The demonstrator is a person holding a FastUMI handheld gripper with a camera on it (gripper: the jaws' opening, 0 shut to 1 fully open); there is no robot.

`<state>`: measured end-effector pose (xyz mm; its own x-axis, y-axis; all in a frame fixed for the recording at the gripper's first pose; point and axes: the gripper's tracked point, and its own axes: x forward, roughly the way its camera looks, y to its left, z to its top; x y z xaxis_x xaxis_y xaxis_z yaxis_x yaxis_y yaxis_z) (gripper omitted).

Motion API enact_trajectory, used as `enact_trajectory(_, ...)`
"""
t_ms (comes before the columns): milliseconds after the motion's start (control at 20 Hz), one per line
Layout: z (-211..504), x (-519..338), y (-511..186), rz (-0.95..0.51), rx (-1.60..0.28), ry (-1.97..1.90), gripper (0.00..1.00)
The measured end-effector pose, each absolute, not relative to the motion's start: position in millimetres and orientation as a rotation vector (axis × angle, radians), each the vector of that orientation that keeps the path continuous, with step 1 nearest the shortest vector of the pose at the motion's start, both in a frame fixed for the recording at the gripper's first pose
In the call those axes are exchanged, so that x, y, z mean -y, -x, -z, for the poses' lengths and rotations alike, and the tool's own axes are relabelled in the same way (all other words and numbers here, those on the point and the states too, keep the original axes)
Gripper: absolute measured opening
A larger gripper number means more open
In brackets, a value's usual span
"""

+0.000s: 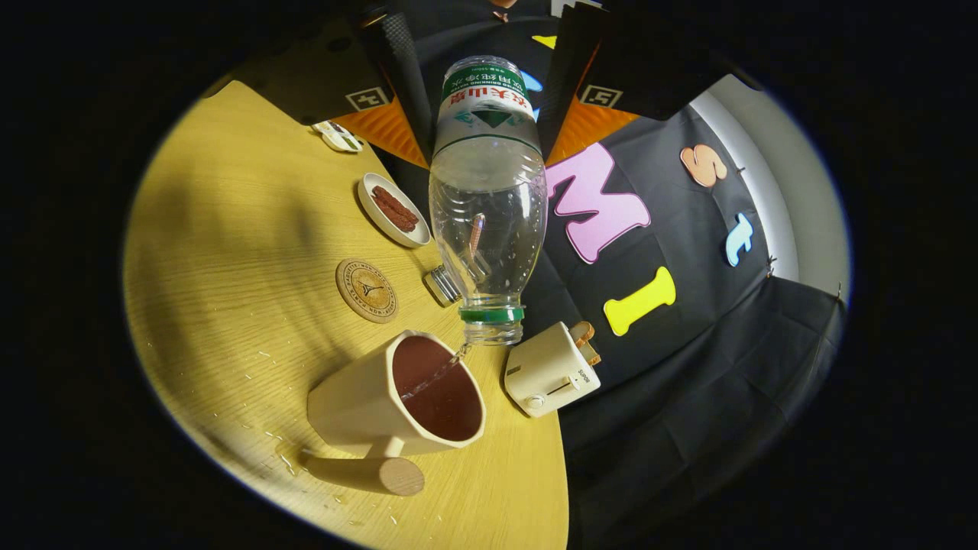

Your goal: Take the bottle from table, then pour the juice into the cup, finally place the bottle on the coaster

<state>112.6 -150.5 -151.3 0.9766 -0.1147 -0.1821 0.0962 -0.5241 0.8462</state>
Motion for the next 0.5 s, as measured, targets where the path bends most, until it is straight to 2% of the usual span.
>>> enact_trajectory(500,121.6,165.1,-113.9,0.245,0.109,-2.206,0.75)
